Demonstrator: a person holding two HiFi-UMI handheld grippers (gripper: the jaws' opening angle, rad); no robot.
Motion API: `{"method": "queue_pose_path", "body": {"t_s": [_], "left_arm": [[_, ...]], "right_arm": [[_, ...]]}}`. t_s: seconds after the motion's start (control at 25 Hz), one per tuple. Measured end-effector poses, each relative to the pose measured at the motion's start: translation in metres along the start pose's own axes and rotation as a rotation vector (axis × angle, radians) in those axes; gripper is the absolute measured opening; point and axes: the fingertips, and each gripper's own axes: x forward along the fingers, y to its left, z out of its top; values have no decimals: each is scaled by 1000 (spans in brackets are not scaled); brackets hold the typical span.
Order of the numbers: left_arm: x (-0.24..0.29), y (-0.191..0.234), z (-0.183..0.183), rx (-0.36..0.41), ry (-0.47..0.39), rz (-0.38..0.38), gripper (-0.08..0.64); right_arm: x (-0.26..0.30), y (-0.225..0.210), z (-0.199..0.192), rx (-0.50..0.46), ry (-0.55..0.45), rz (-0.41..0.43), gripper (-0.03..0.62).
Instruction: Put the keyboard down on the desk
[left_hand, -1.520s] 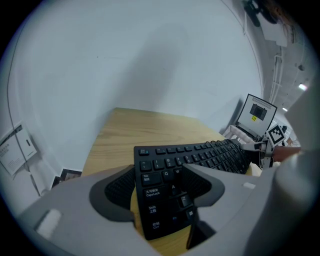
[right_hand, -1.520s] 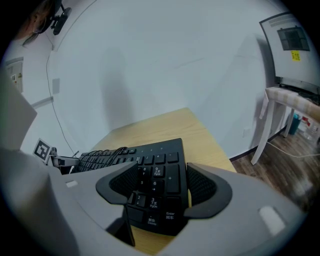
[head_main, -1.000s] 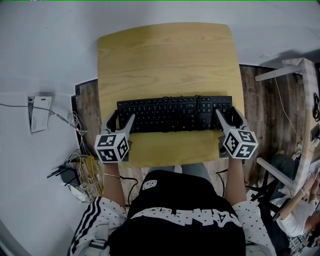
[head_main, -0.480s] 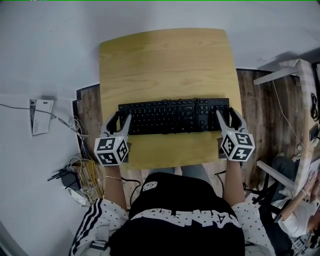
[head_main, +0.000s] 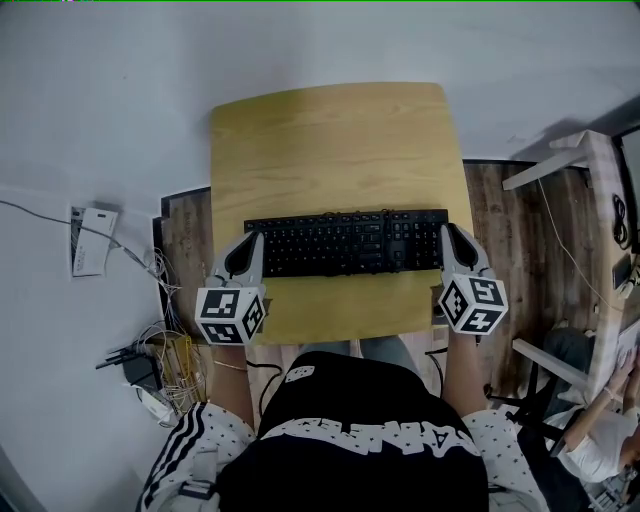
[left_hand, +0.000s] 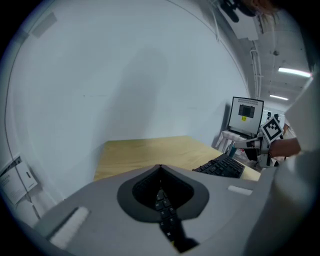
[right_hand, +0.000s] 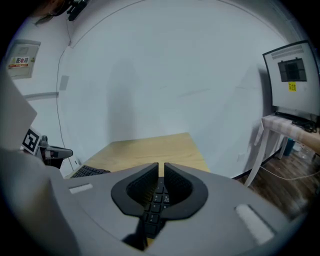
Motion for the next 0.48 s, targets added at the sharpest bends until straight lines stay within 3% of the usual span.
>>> {"method": "queue_pose_path", "body": {"t_s": [0.12, 0.48], "left_arm": [[-5, -11, 19, 27, -35, -16, 2], [-25, -37, 56, 77, -92, -43, 2]], "right_arm": [[-9, 2, 14, 7, -36, 11, 12], [-36, 15, 55, 23, -134, 74, 11]]}}
